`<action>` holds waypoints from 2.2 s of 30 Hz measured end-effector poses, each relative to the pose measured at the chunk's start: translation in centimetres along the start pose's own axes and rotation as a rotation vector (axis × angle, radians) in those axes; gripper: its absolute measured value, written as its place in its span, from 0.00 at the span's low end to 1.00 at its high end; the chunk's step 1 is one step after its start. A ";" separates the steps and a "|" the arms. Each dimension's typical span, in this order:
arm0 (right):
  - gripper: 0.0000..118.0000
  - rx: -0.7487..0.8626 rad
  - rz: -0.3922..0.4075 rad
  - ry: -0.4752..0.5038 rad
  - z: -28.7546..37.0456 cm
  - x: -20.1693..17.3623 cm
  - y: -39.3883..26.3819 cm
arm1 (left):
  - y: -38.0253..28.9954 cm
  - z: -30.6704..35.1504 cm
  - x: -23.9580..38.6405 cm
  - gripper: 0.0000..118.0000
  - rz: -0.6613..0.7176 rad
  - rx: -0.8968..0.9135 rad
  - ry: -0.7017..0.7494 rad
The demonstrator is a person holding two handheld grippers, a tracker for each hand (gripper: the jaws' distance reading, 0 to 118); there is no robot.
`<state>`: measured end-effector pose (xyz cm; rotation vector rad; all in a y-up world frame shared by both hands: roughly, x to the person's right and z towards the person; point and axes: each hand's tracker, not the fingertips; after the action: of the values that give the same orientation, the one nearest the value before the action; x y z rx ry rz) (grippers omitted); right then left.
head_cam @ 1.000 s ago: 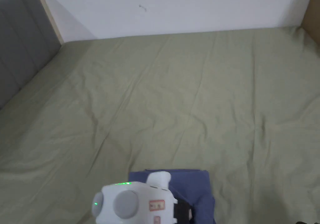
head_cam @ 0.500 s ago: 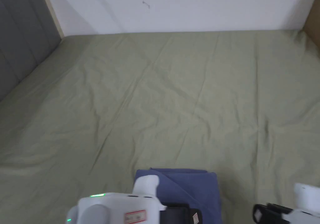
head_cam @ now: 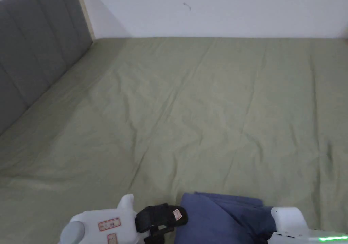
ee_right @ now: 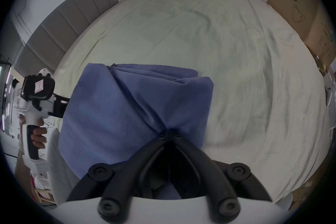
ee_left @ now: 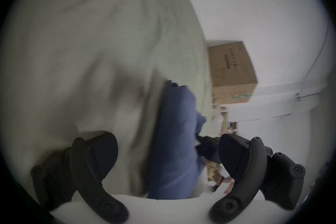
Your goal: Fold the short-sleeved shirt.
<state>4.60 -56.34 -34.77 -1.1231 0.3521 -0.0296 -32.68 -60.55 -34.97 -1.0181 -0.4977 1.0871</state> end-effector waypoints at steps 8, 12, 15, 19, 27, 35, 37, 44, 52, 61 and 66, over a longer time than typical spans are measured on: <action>0.00 -0.003 -0.068 -0.005 0.6 0.1 0.2 | -0.3 -7.5 -0.6 0.27 -0.077 -0.177 0.002; 0.00 0.044 -0.121 0.038 2.7 0.1 1.0 | 1.0 -3.9 0.8 0.23 -0.126 -0.174 0.064; 0.00 0.105 -0.167 0.085 4.4 -0.3 2.1 | 3.0 0.6 2.8 0.22 -0.227 -0.157 0.174; 0.00 0.127 -0.129 0.067 5.4 -1.2 3.2 | 8.7 8.5 2.9 0.22 -0.375 -0.102 0.480; 0.00 0.073 -0.136 0.028 3.7 -1.1 2.7 | 20.6 17.3 -1.3 0.23 -0.573 -0.064 1.351; 0.00 0.026 -0.145 -0.013 2.9 -0.1 1.9 | 21.1 20.3 -3.4 0.84 -0.579 0.101 1.460; 0.00 0.032 -0.155 -0.010 3.1 -0.1 2.1 | 20.4 21.3 -1.9 0.84 -0.551 0.126 1.379; 0.00 0.113 -0.156 0.043 5.2 -0.4 2.6 | 14.5 20.9 6.1 0.00 -0.523 0.313 1.047; 0.00 0.263 -0.164 0.087 9.7 -0.3 2.5 | 1.4 14.1 15.2 0.00 -0.615 0.412 0.734; 0.00 0.631 -0.064 -0.128 18.3 -1.9 3.1 | -7.8 9.3 25.2 0.00 -0.866 0.696 0.778; 0.23 0.842 -0.068 -0.260 22.6 -3.0 3.4 | -11.5 8.9 29.7 0.28 -0.941 0.857 0.680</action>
<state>7.87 -34.43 -28.27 -0.2955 0.0448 -0.0822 -21.43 -31.24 -24.65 -0.2460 0.0932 0.0166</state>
